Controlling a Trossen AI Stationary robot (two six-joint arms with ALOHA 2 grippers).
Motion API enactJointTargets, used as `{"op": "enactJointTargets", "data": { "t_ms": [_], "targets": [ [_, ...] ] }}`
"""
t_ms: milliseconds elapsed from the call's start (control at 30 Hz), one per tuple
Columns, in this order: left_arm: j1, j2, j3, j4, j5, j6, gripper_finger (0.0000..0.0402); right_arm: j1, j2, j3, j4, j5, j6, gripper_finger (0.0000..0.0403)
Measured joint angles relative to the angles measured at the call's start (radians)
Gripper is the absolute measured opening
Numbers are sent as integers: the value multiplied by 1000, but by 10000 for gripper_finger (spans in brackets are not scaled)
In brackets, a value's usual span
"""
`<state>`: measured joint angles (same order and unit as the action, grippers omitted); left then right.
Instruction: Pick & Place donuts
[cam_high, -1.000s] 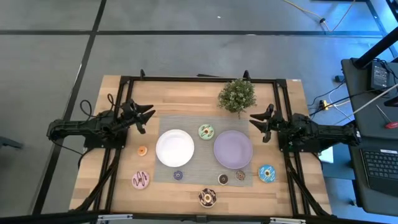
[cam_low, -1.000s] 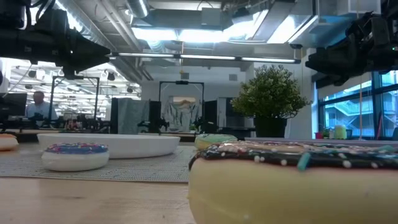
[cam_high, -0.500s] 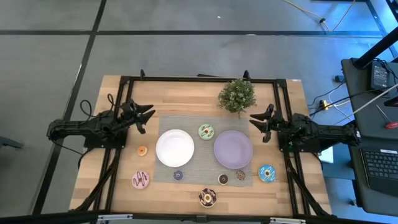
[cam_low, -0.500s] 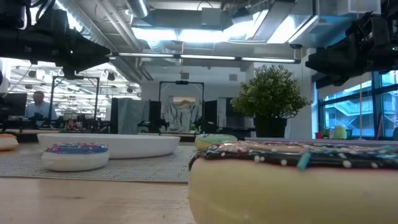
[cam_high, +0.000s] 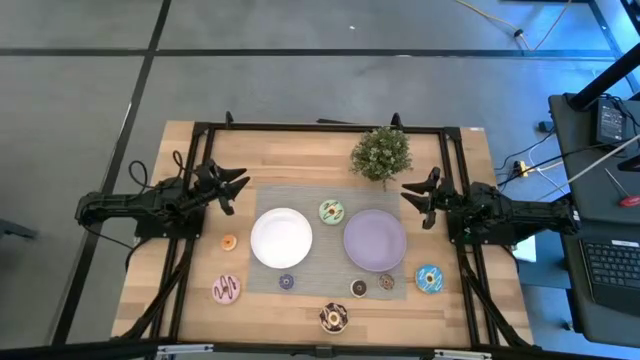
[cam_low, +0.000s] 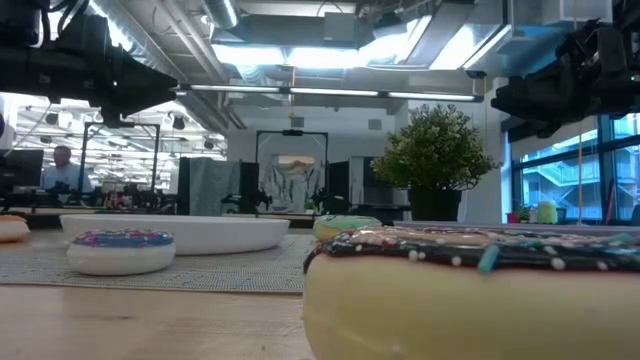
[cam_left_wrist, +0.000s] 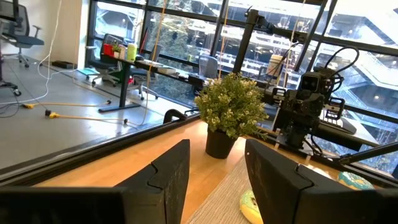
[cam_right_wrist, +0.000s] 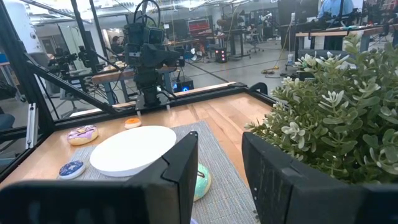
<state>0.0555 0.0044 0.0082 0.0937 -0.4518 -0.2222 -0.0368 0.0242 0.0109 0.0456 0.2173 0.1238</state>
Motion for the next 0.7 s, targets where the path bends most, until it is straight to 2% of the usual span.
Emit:
{"op": "enactJointTargets", "data": {
  "t_ms": [200,267,400,467,700],
  "targets": [
    [0,0,0,0,0,0,149,0,0,0,3,0,47,127],
    [0,0,0,0,0,0,148,0,0,0,15,1,190,127],
    [0,0,0,0,0,0,150,0,0,0,30,3,603,127],
    [0,0,0,0,0,0,150,0,0,0,33,2,719,127],
    [0,0,0,0,0,0,149,0,0,0,8,69,785,128]
  ]
}}
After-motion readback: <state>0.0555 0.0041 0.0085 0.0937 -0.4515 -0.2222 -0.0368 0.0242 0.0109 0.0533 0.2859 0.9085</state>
